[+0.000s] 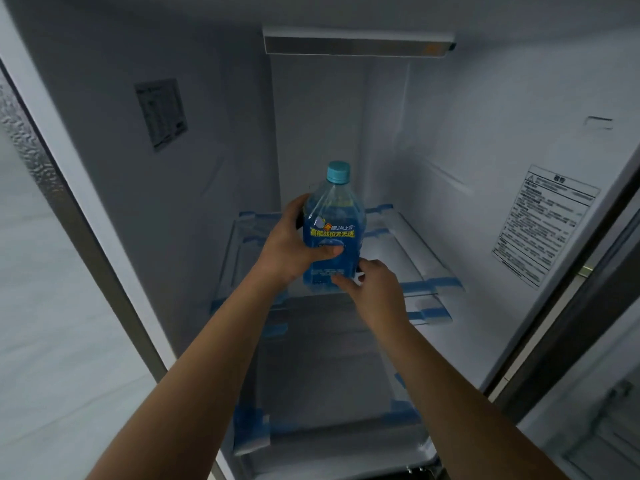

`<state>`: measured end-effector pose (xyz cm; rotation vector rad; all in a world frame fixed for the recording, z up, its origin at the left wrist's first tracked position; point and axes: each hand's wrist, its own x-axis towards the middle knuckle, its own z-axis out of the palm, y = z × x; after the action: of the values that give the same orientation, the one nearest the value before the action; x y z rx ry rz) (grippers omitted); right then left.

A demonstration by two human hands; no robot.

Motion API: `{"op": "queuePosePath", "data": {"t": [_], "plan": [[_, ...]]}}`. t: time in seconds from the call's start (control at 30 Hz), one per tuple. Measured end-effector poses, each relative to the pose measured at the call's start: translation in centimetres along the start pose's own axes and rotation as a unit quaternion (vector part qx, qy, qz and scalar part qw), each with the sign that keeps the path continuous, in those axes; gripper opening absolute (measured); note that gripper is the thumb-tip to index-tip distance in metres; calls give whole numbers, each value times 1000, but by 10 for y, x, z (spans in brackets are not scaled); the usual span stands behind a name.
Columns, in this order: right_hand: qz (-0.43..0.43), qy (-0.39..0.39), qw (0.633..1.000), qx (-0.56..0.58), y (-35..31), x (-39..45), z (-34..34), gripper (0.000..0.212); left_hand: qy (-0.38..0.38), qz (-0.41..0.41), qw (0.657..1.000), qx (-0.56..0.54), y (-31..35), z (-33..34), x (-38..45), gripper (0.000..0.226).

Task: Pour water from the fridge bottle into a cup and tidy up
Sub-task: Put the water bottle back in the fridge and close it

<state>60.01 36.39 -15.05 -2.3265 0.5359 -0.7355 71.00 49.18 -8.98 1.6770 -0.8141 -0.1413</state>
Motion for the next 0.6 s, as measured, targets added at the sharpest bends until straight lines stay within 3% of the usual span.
{"op": "queuePosePath", "data": {"t": [0.17,0.3,0.6], "plan": [[0,0,1000,-11,-2,16,11,42,11,-18,999,-26,-10,-4,15,95],[-2,-5,1000,-6,-3,28,17,40,18,-16,999,-42,-18,-7,25,79],[11,-20,999,-33,-1,54,33,42,24,-20,999,-40,-32,-10,39,81]]}}
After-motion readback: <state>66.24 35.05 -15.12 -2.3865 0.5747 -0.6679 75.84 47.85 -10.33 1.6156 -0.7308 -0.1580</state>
